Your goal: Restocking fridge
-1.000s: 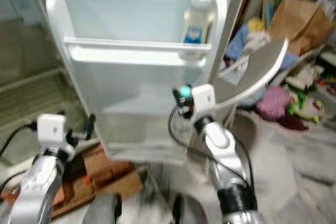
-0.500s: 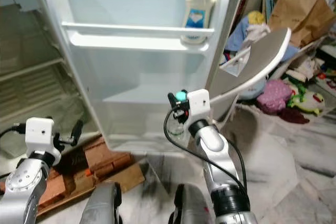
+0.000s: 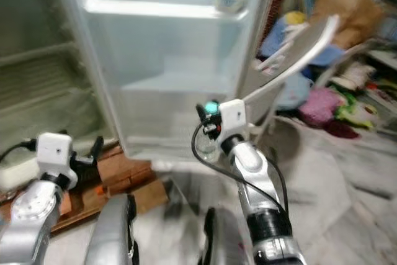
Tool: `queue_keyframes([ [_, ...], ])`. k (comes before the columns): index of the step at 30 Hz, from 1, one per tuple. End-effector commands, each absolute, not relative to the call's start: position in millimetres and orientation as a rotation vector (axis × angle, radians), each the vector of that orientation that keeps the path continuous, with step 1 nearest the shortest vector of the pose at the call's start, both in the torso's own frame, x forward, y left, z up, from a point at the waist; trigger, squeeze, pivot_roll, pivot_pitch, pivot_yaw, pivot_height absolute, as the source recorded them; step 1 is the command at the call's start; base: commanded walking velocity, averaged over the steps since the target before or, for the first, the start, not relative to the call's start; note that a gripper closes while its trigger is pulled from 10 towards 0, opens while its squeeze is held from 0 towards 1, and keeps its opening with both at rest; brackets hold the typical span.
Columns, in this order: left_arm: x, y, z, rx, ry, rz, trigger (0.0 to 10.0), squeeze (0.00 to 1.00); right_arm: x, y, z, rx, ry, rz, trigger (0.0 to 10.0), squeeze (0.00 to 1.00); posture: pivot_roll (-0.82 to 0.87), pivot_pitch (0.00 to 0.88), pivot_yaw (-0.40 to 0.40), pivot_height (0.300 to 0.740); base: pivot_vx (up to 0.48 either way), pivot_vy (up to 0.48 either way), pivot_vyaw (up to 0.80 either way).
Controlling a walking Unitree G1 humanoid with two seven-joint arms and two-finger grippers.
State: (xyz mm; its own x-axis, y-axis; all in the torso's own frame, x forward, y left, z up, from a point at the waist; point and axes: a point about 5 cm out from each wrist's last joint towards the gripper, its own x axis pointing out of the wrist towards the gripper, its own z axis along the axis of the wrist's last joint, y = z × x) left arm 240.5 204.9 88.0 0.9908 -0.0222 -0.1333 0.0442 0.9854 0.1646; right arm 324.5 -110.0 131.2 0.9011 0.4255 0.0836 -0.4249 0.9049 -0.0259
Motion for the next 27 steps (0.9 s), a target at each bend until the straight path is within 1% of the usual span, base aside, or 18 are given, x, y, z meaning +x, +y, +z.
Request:
queue_keyframes([
  [1, 246.7, 205.2, 97.7, 0.183, 0.092, -0.041, 10.0, 0.0, 326.6, -108.6, 139.6, -0.003, -0.133, 0.45, 10.0, 0.0, 0.16, 0.078, -0.061, 0.561, 0.0, 0.0, 0.0],
  [3, 248.1, 204.1, 98.5, 0.184, 0.085, -0.041, 10.0, 0.0, 326.8, -106.2, 142.0, -0.012, -0.146, 0.463, 10.0, 0.0, 0.16, 0.08, -0.062, 0.561, 0.141, -0.247, 0.0],
  [6, 248.6, 200.5, 98.2, 0.174, 0.078, -0.044, 10.0, 0.0, 324.6, -102.0, 143.7, -0.022, -0.162, 0.488, 10.0, 0.0, 0.15, 0.08, -0.063, 0.561, 0.375, 0.0, 0.0],
  [14, 247.3, 197.1, 96.0, 0.163, 0.081, -0.051, 10.0, 0.0, 325.7, -99.5, 146.6, -0.017, -0.183, 0.496, 10.0, 0.0, 0.15, 0.084, -0.062, 0.561, 0.472, 0.0, 0.0],
  [18, 247.3, 196.1, 94.8, 0.148, 0.089, -0.045, 10.0, 0.0, 326.2, -94.2, 152.1, 0.016, -0.194, 0.518, 10.0, 0.0, 0.15, 0.084, -0.061, 0.561, 0.433, 0.0, 0.0],
  [21, 247.2, 194.8, 94.7, 0.137, 0.085, -0.045, 10.0, 0.0, 327.0, -91.9, 153.5, 0.015, -0.198, 0.521, 10.0, 0.0, 0.15, 0.085, -0.06, 0.561, 0.274, 0.0, 0.0],
  [27, 245.5, 192.8, 93.3, 0.138, 0.094, -0.046, 10.0, 0.0, 329.8, -90.7, 151.2, -0.02, -0.196, 0.527, 10.0, 0.0, 0.16, 0.093, -0.062, 0.561, 0.0, 0.0, 0.0],
])
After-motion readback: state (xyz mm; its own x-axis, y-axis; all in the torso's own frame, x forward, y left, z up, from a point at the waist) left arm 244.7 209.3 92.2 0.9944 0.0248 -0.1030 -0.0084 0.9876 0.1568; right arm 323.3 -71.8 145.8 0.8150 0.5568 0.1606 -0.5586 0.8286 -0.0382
